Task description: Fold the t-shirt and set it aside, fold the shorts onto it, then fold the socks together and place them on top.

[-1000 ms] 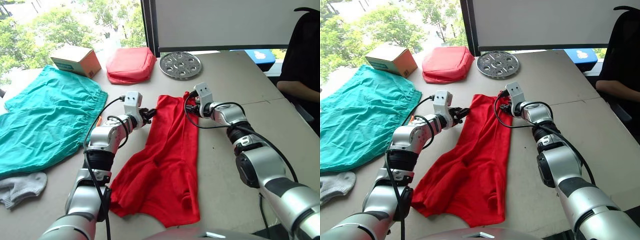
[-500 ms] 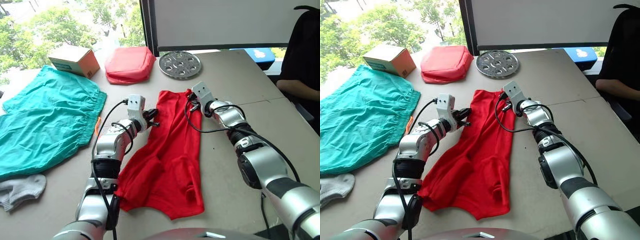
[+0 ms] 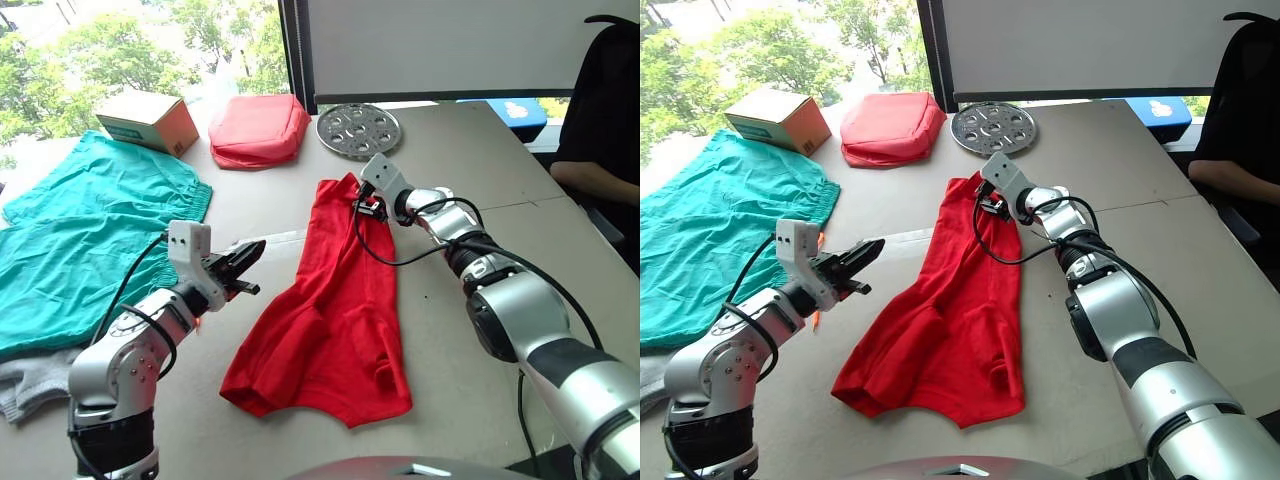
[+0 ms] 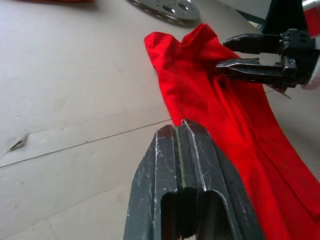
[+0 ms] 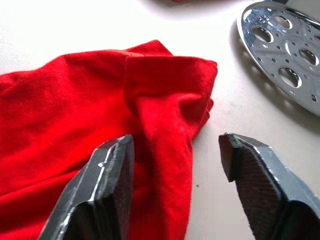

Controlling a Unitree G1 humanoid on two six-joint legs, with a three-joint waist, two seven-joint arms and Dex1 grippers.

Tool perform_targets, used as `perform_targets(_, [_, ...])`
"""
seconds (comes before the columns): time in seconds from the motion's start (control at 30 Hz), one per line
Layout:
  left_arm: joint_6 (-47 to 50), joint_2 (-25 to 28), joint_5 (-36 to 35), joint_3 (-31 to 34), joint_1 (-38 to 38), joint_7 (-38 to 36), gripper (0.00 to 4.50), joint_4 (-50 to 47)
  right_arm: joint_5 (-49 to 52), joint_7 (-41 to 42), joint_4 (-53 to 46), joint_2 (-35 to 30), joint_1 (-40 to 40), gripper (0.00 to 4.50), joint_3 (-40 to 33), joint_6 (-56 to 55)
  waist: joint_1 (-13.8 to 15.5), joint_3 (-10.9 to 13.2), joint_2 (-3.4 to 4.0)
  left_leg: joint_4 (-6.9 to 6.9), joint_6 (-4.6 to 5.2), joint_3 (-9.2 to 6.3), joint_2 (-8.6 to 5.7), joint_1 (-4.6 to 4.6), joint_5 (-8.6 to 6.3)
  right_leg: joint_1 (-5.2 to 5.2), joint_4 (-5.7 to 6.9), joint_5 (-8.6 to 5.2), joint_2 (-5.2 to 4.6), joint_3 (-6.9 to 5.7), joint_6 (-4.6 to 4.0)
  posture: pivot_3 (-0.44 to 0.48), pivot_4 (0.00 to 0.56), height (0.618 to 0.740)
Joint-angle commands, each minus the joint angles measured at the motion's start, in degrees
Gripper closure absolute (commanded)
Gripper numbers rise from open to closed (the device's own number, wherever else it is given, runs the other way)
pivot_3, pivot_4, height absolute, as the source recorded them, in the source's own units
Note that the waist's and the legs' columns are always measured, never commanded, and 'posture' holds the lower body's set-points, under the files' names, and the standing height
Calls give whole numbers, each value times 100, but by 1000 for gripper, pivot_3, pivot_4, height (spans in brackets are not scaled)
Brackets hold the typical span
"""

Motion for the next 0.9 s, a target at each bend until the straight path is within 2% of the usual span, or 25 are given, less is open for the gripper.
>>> perform_targets(0.03, [52, 638, -661, 372, 455, -1023, 4500, -629, 576, 1214, -3203, -808, 1401, 526, -70, 932, 50, 2, 3, 0, 0, -3, 1, -1, 0, 0, 0, 0, 2, -3, 0, 0, 150, 740])
perform_targets(0.13, [-79, 1139, -932, 625, 992, -1851, 4500, -867, 1186, 2084, -6547, -1868, 3141, 526, -89, 1430, 115, 11, 18, -4, 1, -11, 4, -10, -2, -2, -4, -1, 3, -12, 1, 0, 150, 740])
perform_targets(0.2, [-859, 1481, -428, 612, 1555, -2848, 4500, -891, 1299, 2512, -8113, -2705, 4329, 526, -198, 1269, 84, 13, 27, -6, 22, 5, 2, -2, -16, -3, -13, -17, 4, -3, -14, 0, 150, 740])
perform_targets(0.3, [-2242, 1933, 428, 440, 2259, -4262, 4500, -573, 1053, 2755, -9023, -3683, 5645, 526, -387, 553, 64, 5, 14, -16, 23, 28, 7, 25, -19, 0, -13, -40, 11, 7, 1, 0, 150, 740])
perform_targets(0.33, [-2700, 2032, 666, 378, 2427, -4652, 4500, -354, 1023, 2726, -9138, -3868, 5994, 3, -490, 321, 55, 7, 5, -16, 22, 47, 13, 42, -20, 6, -7, -58, 14, 12, 6, 0, 150, 740])
perform_targets(0.4, [-3317, 2084, 971, 239, 2525, -5103, 4500, 75, 1076, 2515, -9313, -3930, 6395, 3, -624, 314, 71, 13, -5, -6, 17, 57, 17, 66, -19, 11, -1, -59, 18, 16, 8, 0, 150, 740])
perform_targets(0.47, [-3525, 2039, 1059, 112, 2438, -5189, 4500, 367, 989, 2263, -9363, -3857, 6515, 3, -629, 370, 86, 24, -2, -3, -9, 50, 27, 84, -34, 10, 0, -60, 2, 19, 9, 0, 150, 740])
perform_targets(0.57, [-3745, 1922, 1187, -89, 2360, -5176, 4500, 558, 1487, 1531, -9366, -3041, 5816, 3, -578, 1651, 73, 30, -22, 5, -9, 52, 44, 81, -34, 4, -2, -60, -2, 19, 9, 0, 150, 740])
perform_targets(0.67, [-3686, 1774, 1149, -230, 2396, -4949, 4500, 340, 1985, 926, -8790, -1887, 4430, 3, -365, 3238, 54, 28, -36, 11, 2, 73, 57, 75, -28, -19, 1, -56, -2, 25, 8, 0, 150, 740])
perform_targets(0.77, [-3552, 1662, 1137, -283, 2485, -4686, 4500, 229, 2072, 517, -7512, -1026, 3166, 733, -204, 4167, 83, 16, -55, 0, 26, 65, 42, 60, -22, -42, 13, -5, 10, 36, -71, 0, 150, 740])
perform_targets(0.83, [-3494, 1597, 1103, -264, 2583, -4550, 4500, 146, 1968, 349, -6434, -643, 2520, 1622, -141, 4181, 101, 15, -54, -23, 26, 60, 29, 62, -23, -45, 9, -6, 17, 33, -74, 0, 150, 740])
perform_targets(0.9, [-3569, 1547, 1154, -243, 2713, -4502, 4500, 102, 1749, 143, -5235, -352, 1940, 2746, -82, 3842, 88, 14, -55, -32, 25, 62, 26, 54, -23, -46, 7, -10, 21, 12, -80, 0, 150, 740])
